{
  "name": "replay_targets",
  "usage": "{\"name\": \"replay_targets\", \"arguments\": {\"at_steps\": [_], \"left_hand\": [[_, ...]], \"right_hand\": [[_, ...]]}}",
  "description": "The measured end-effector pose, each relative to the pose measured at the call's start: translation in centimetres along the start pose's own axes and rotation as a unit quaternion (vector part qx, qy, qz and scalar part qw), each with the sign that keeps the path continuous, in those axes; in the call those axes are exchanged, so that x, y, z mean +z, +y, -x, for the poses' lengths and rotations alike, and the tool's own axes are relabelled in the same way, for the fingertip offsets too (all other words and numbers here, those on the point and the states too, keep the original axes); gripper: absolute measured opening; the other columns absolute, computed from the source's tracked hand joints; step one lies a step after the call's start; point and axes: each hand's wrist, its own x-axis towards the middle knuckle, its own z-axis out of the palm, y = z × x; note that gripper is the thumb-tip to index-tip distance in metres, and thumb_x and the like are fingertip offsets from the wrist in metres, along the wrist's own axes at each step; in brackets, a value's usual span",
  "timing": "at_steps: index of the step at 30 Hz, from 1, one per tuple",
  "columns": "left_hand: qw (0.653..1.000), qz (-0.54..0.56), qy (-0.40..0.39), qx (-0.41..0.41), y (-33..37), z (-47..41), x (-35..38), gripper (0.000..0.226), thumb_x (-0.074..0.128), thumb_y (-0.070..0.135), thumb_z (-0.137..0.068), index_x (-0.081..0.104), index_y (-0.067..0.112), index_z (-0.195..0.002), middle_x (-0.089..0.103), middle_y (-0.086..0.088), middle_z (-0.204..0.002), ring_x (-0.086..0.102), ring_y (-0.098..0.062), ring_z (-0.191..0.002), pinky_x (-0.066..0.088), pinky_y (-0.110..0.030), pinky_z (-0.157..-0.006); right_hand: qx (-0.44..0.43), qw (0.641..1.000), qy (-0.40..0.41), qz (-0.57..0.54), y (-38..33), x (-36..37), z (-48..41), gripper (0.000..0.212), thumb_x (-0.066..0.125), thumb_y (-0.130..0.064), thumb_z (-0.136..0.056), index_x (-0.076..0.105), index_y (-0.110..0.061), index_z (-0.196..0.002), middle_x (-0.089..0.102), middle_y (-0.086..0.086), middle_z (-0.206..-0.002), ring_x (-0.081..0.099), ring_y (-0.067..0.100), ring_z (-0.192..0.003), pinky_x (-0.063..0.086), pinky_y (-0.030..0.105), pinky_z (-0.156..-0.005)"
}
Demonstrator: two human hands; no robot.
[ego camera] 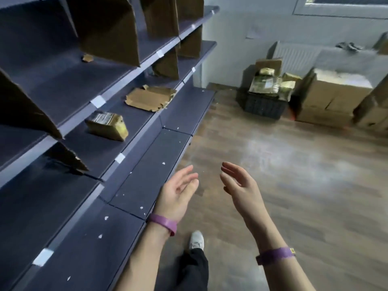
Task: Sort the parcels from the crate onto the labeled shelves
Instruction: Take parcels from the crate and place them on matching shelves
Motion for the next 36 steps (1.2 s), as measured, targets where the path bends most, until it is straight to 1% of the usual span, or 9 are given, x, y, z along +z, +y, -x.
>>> {"name": "replay_targets", "arguments": {"at_steps": [4,9,15,17,20,23,26,30,36], "left_hand": [[0.999,0.015,-0.038,0.012,1.1,-9.2,3.8,0.038,0.058,0.01,-0.093,0.054,0.017,-0.13,0.065,0.001,-0.117,0.061,0.014,-0.096,0.047,-0.009,-0.085],[0.995,0.028,-0.092,0.023,3.8,-21.2,8.0,0.041,0.059,0.018,-0.093,0.052,0.021,-0.133,0.064,0.004,-0.122,0.059,0.009,-0.107,0.047,-0.021,-0.095],[0.989,0.044,-0.14,0.03,7.7,-32.1,13.2,0.045,0.058,0.018,-0.093,0.047,0.021,-0.137,0.061,0.003,-0.123,0.058,0.018,-0.096,0.047,-0.007,-0.085],[0.987,0.033,-0.157,0.033,8.8,-35.3,15.0,0.049,0.058,0.02,-0.093,0.044,0.024,-0.14,0.06,0.004,-0.125,0.058,0.017,-0.097,0.048,-0.011,-0.086],[0.982,0.02,-0.185,0.024,9.9,-40.1,18.2,0.056,0.061,0.03,-0.092,0.038,0.03,-0.143,0.058,0.007,-0.129,0.055,0.008,-0.11,0.045,-0.022,-0.095],[0.978,0.006,-0.206,0.014,10.6,-44.6,21.8,0.067,0.062,0.043,-0.077,0.039,0.033,-0.14,0.059,0.008,-0.127,0.056,0.0,-0.115,0.044,-0.03,-0.101],[0.979,-0.009,-0.204,0.009,11.1,-49.5,25.5,0.071,0.061,0.044,-0.074,0.039,0.033,-0.14,0.059,0.007,-0.127,0.056,0.0,-0.115,0.044,-0.035,-0.104],[0.984,-0.015,-0.178,0.008,12.6,-57.4,30.9,0.055,0.063,0.03,-0.09,0.039,0.032,-0.14,0.059,0.007,-0.127,0.055,-0.006,-0.118,0.043,-0.041,-0.106],[0.988,0.037,-0.151,-0.001,17.9,-68.5,39.2,0.046,0.054,0.024,-0.095,0.042,0.028,-0.139,0.063,0.004,-0.123,0.061,-0.013,-0.112,0.047,-0.036,-0.098]], "right_hand": [[-0.005,0.999,0.042,0.015,-0.5,-2.9,-7.5,0.031,0.062,-0.019,-0.093,0.06,-0.026,-0.124,0.063,-0.007,-0.126,0.061,-0.003,-0.108,0.05,0.035,-0.1],[0.005,0.996,0.082,0.041,-3.1,-6.0,-17.3,0.043,0.062,-0.026,-0.093,0.051,-0.028,-0.135,0.055,-0.008,-0.137,0.056,0.007,-0.119,0.047,0.033,-0.102],[0.009,0.992,0.124,0.001,-5.9,-9.7,-27.4,0.06,0.065,-0.031,-0.09,0.039,-0.034,-0.144,0.041,-0.008,-0.15,0.043,0.009,-0.133,0.039,0.04,-0.111],[0.011,0.99,0.137,-0.018,-6.2,-11.1,-30.3,0.064,0.066,-0.034,-0.089,0.036,-0.038,-0.145,0.039,-0.007,-0.151,0.041,0.009,-0.135,0.038,0.042,-0.112],[0.016,0.987,0.157,-0.039,-6.4,-13.7,-34.7,0.065,0.065,-0.034,-0.09,0.034,-0.037,-0.147,0.037,-0.007,-0.152,0.039,0.01,-0.136,0.037,0.042,-0.112],[0.02,0.983,0.177,-0.051,-6.0,-17.0,-39.5,0.064,0.064,-0.032,-0.091,0.035,-0.033,-0.147,0.037,-0.005,-0.152,0.04,0.011,-0.136,0.037,0.043,-0.112],[0.021,0.981,0.183,-0.065,-5.6,-20.5,-45.3,0.063,0.064,-0.035,-0.091,0.036,-0.034,-0.147,0.038,-0.005,-0.152,0.04,0.01,-0.135,0.038,0.044,-0.112],[0.007,0.985,0.16,-0.07,-6.2,-25.4,-54.6,0.062,0.065,-0.04,-0.089,0.036,-0.04,-0.144,0.038,-0.009,-0.151,0.043,0.007,-0.131,0.038,0.043,-0.112],[-0.016,0.988,0.141,-0.054,-9.3,-33.4,-68.2,0.061,0.065,-0.038,-0.09,0.039,-0.035,-0.145,0.041,-0.011,-0.149,0.041,0.005,-0.132,0.038,0.042,-0.111]]}}
